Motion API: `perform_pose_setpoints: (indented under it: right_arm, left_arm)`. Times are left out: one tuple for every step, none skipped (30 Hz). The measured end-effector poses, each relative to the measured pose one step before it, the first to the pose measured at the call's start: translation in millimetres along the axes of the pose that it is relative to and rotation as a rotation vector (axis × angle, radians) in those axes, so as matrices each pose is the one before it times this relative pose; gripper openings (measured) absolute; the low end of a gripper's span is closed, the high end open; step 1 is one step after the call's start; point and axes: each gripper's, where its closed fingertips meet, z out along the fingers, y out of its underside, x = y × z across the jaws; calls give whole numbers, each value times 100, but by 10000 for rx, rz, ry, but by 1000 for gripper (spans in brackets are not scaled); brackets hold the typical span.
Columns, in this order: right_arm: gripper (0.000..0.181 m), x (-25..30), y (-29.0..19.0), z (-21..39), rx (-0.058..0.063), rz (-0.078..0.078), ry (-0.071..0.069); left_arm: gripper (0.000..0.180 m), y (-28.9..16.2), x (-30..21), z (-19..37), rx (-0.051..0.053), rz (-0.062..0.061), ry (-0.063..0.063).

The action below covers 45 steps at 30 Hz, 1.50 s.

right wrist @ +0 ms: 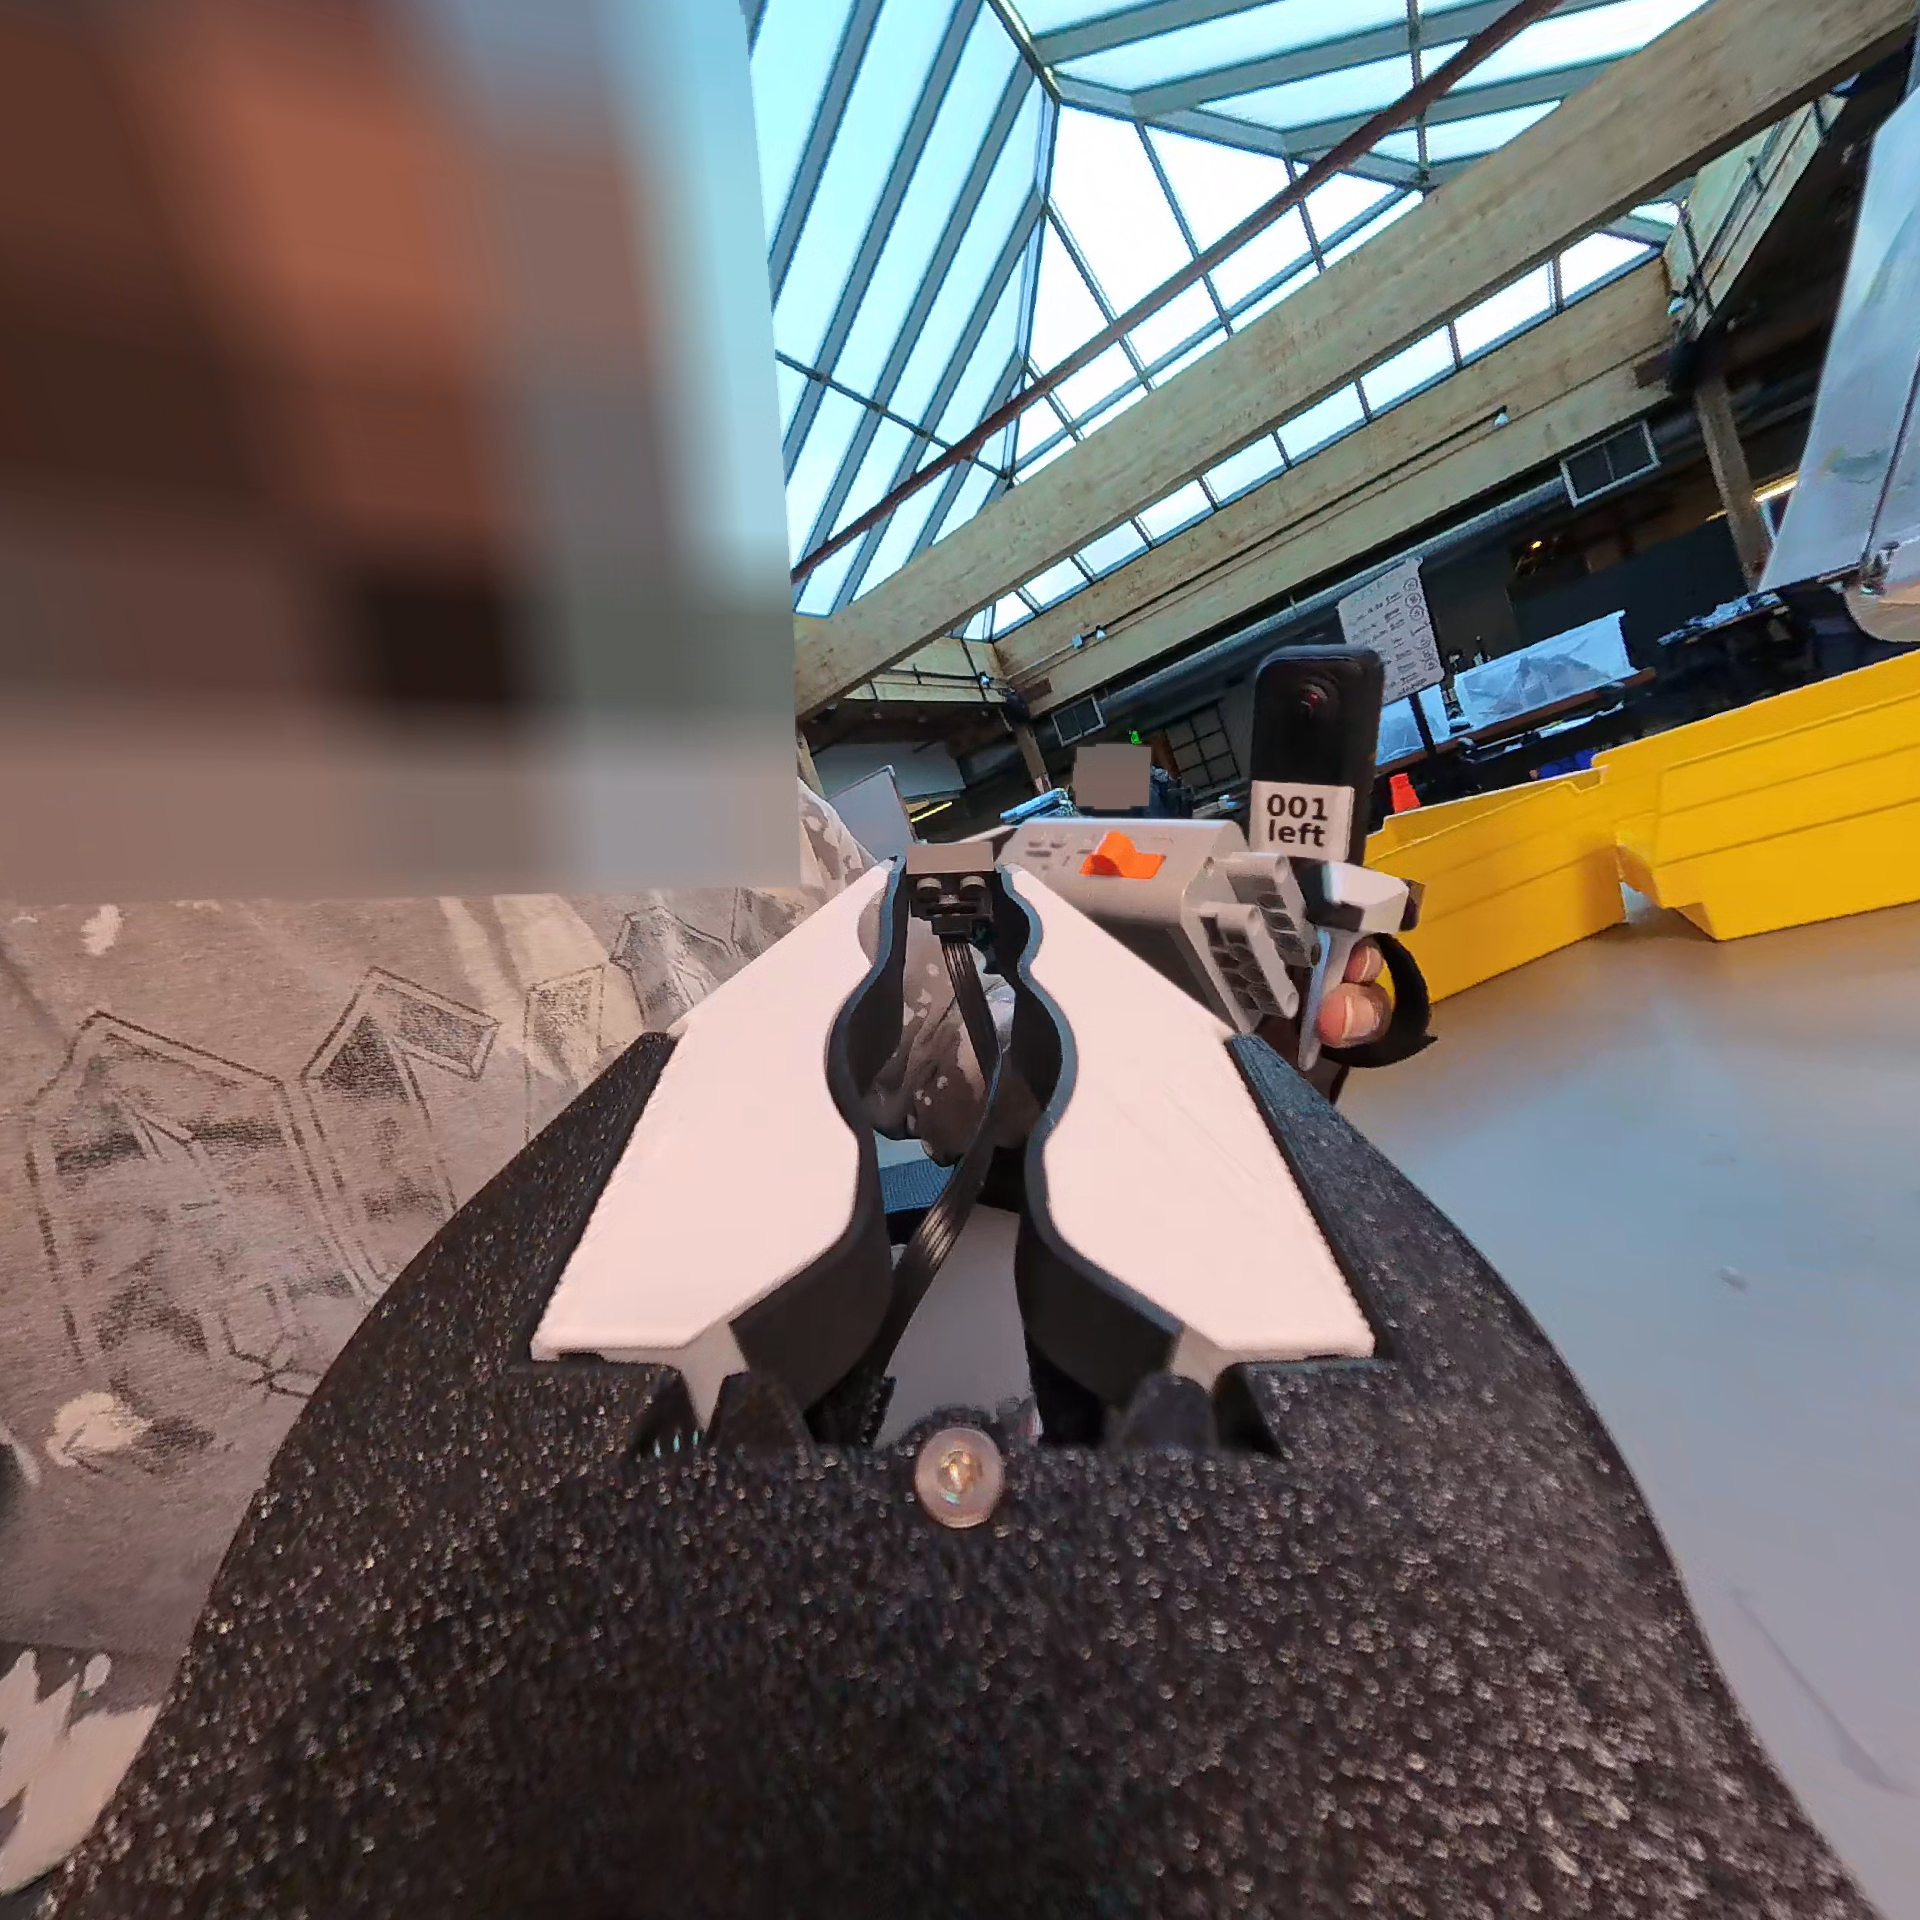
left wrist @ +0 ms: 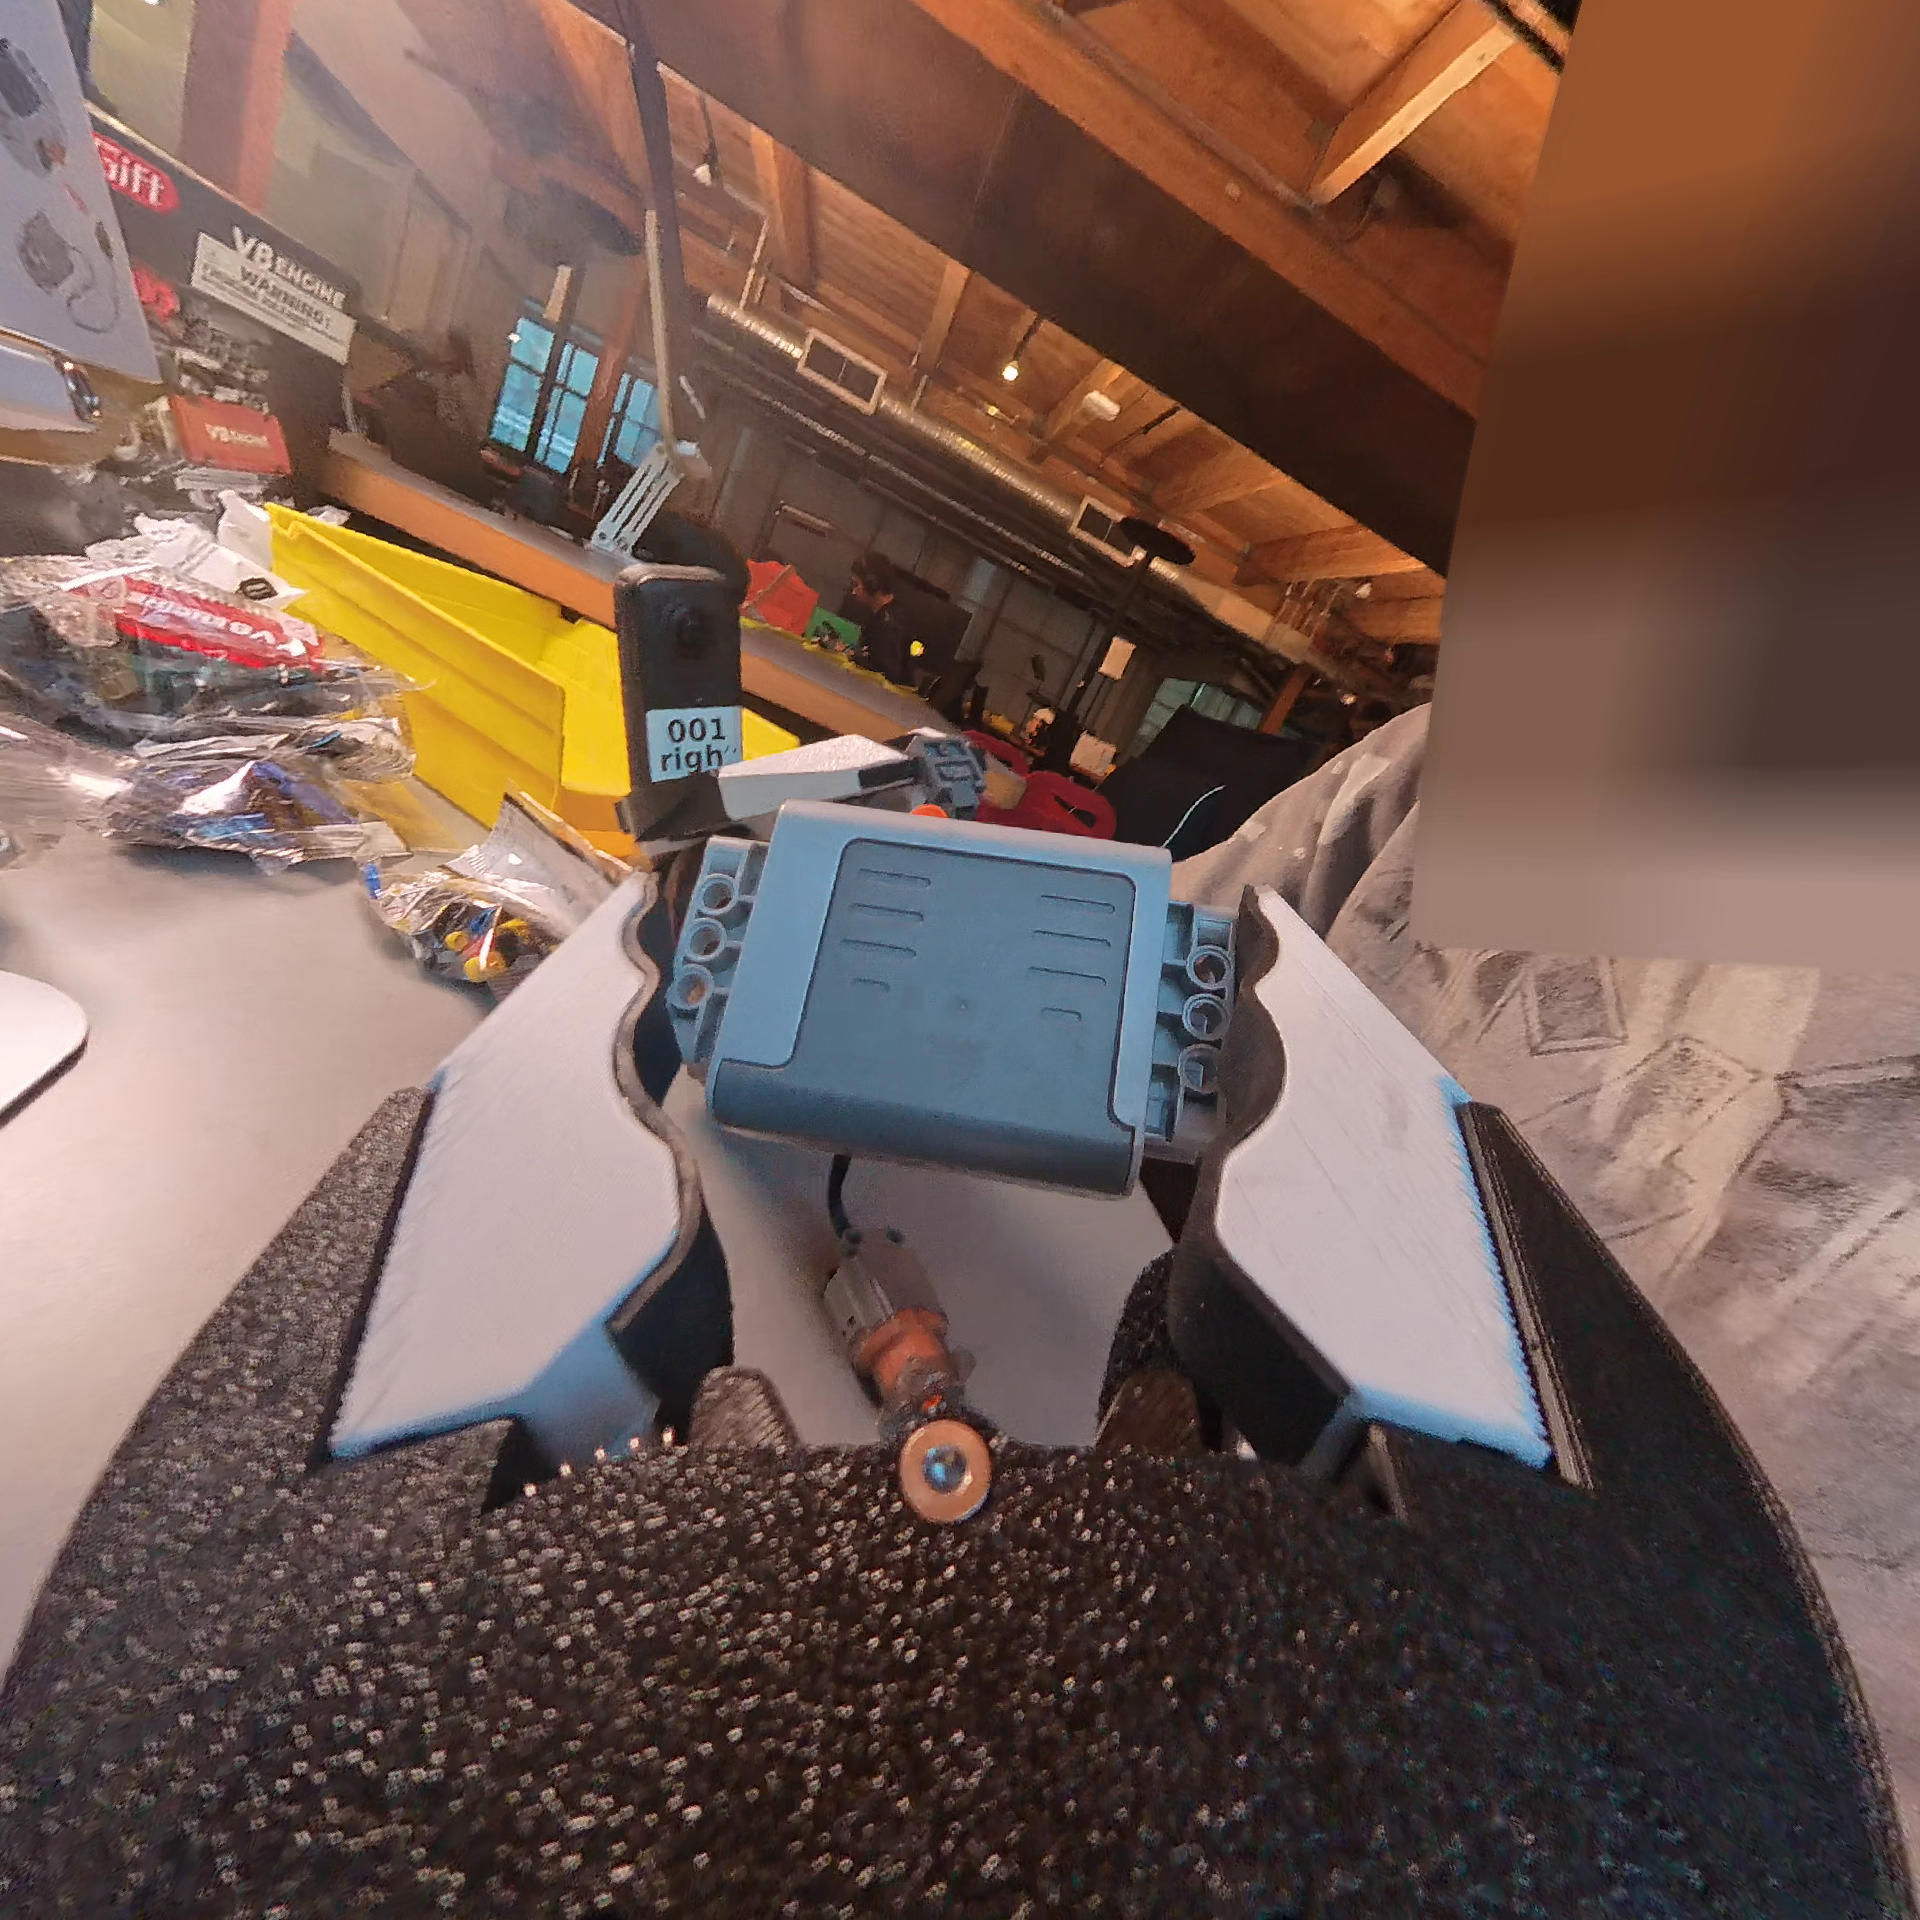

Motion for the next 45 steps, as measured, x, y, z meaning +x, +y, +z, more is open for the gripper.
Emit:
perform_pose_setpoints:
  right_arm:
    - [15, -18, 32, 130, -25, -20, 18]
    - [14, 19, 142, 139, -100, -49, 40]
    - [15, -25, 191, 128, -115, -39, 6]
    - [15, -31, 162, 102, -86, 9, -11]
    - [15, 8, 140, 64, -69, 10, 5]
    - [15, 7, 119, 32, -72, -8, 23]
    - [15, -6, 72, 11, -52, -16, 27]
    - [15, -15, 59, 5, -43, -24, 27]
    - [15, 13, 80, 8, -67, -31, 47]
    - [15, 36, 118, 28, -84, -44, 58]
    - [15, -1, 117, 31, -74, -41, 41]
    - [15, 9, 99, 57, -65, -16, 35]
    - [15, 102, 135, 58, -91, -10, 89]
    - [15, 238, 257, 53, -178, -32, 177]
    - [15, 388, 424, 57, -304, -68, 277]
    - [15, 452, 574, 61, -410, -138, 346]
    - [14, 461, 540, 42, -401, -173, 370]
    - [15, 376, 311, 60, -317, -77, 320]
    - [15, 560, 473, 56, -458, -182, 478]
    - [15, 554, 604, 77, -563, -284, 500]
    - [15, 593, 860, 146, -729, -337, 539]
    - [15, 591, 1095, 239, -873, -380, 557]
    - [15, 685, 1306, 326, -988, -418, 630]
    - [15, 486, 1289, 419, -946, -433, 533]
    - [15, 208, 1068, 477, -765, -224, 333]
    - [15, 188, 1026, 529, -711, -87, 285]
    - [15, 243, 1083, 514, -705, -238, 329]
    - [15, 152, 1123, 494, -729, -342, 283]
    - [15, 134, 1029, 431, -686, -316, 268]
    - [15, -72, 335, 281, -268, -232, 113]
    - [15, -134, -136, 28, 16, -33, -11]
    - [15, 3, 12, -19, -77, 52, -7]
    - [17, 155, -135, -128, 66, -3, 98]
    - [25, 385, -315, -235, 188, 52, 230]
    - [30, 266, -460, -397, 237, 95, 106]
    - [39, 477, -783, -595, 392, 148, 226]
    - [44, 466, -1063, -743, 523, 146, 226]
    - [47, 314, -1296, -805, 615, 148, 139]
    - [47, 99, -1490, -785, 726, 126, 59]
    - [46, -46, -1488, -666, 720, 136, 20]
    - [45, -89, -1284, -506, 613, 80, 44]
    - [43, -246, -963, -324, 457, 28, -32]
    - [39, -258, -576, -149, 242, 23, -31]
    - [38, -214, -133, 7, -7, -51, -9]
    - [38, -313, 230, 114, -189, -121, -91]
  left_arm:
    - [103, -433, 368, -158, 266, -144, 286]
    - [103, -403, 345, -154, 237, -100, 245]
    - [103, -358, 300, -137, 205, -55, 207]
    - [103, -285, 268, -116, 154, -54, 187]
    - [103, -217, 223, -106, 127, -25, 153]
    - [103, -170, 179, -85, 90, -18, 121]
    - [103, -140, 168, -66, 78, -11, 114]
    - [103, -128, 161, -50, 75, -21, 102]
    - [103, -139, 178, -55, 79, -37, 121]
    - [103, -118, 191, -54, 68, -61, 134]
    - [103, -114, 147, -46, 70, -45, 102]
    - [103, -77, 132, -41, 45, -44, 88]
    - [103, -54, 78, -30, 24, -44, 59]
    - [103, -20, 38, -25, 18, -23, 31]
    - [103, -9, -4, -19, 6, -17, 7]
    - [103, 28, -11, -3, -13, -3, 0]
    - [103, 28, 1, 9, -15, 5, 10]
    - [103, 31, 30, -4, -16, 2, 16]
    - [103, 39, 23, 15, -29, 8, 15]
    - [103, 40, 40, 3, -31, 17, 9]
    - [103, 20, 23, 2, -17, 21, 9]
    - [103, -22, 54, -11, 0, -7, 39]
    - [103, -35, 32, -17, 13, -20, 35]
    - [103, -52, 19, -31, 24, -17, 30]
    - [103, -22, 18, -13, 9, -26, 31]
    - [103, 7, 6, -5, -2, -16, 22]
    - [103, 14, 13, 3, -6, -11, 20]
    - [103, 39, 31, 25, -16, -12, 24]
    - [103, 60, 44, 26, -29, 2, 24]
    - [103, 31, 72, 20, -23, 7, 34]
    - [103, 19, 101, 26, -15, -5, 49]
    - [103, 10, 115, 7, -13, -15, 63]
    - [103, 0, 83, 12, 3, -4, 42]
    - [103, -1, 19, 2, -8, 3, 3]
    - [103, 51, -51, -3, -36, 14, -31]
    - [103, 72, -75, -1, -53, 35, -56]
    - [103, 70, -128, -21, -73, 58, -99]
    - [103, 163, -208, -37, -153, 113, -161]
    - [103, 324, -384, -32, -279, 204, -296]
    - [103, 471, -454, -27, -368, 265, -351]
    - [103, 431, -374, -18, -316, 207, -283]
    - [103, 273, -267, 6, -172, 95, -181]
    - [103, 207, -197, 29, -117, 39, -116]
    - [103, 199, -112, 56, -105, 43, -62]
    - [103, 63, -16, 55, -18, -11, 10]
